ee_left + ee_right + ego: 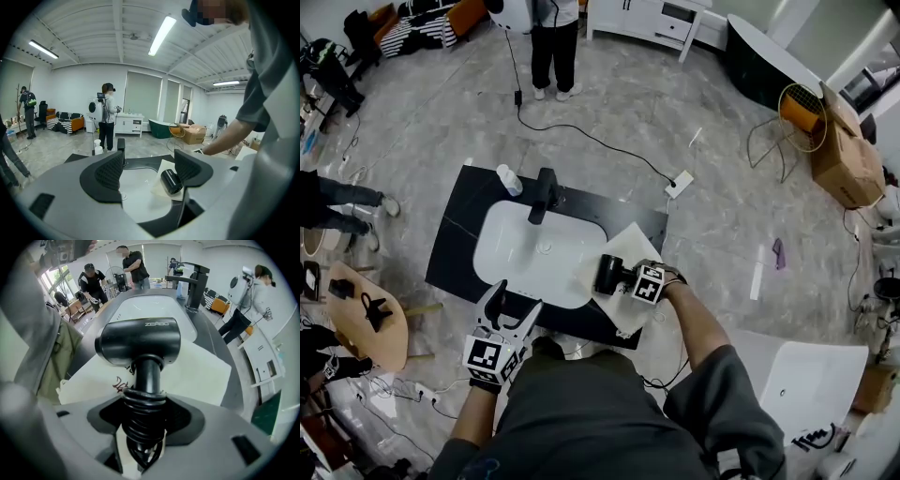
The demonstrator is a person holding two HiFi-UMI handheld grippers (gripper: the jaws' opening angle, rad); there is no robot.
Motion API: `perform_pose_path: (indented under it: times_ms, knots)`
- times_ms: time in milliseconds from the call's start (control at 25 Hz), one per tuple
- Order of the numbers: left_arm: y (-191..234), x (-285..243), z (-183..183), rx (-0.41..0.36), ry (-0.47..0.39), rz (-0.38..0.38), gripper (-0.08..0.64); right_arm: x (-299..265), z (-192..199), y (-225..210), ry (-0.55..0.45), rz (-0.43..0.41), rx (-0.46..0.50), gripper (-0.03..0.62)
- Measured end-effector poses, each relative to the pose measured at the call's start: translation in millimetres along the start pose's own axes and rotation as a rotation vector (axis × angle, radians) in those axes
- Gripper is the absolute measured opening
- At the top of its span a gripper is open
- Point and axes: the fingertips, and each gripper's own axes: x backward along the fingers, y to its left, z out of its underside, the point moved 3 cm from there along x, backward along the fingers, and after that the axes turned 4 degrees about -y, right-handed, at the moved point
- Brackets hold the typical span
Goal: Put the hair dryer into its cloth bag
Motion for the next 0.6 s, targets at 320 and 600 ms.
perform_pose_path:
  times_ms: [320,600]
  knots:
    - [0.6,-6.4,3.8,0.009,0.004,0.017,0.345,9.0,-4.5,3.2,-0.063,0.046,-0.054,0.236]
    - [-1.3,-9.9,10.6,0.018,0.017,0.036,0.344,28.0,-3.6,-0.7,-0.190,0.089,-0.263,0.236]
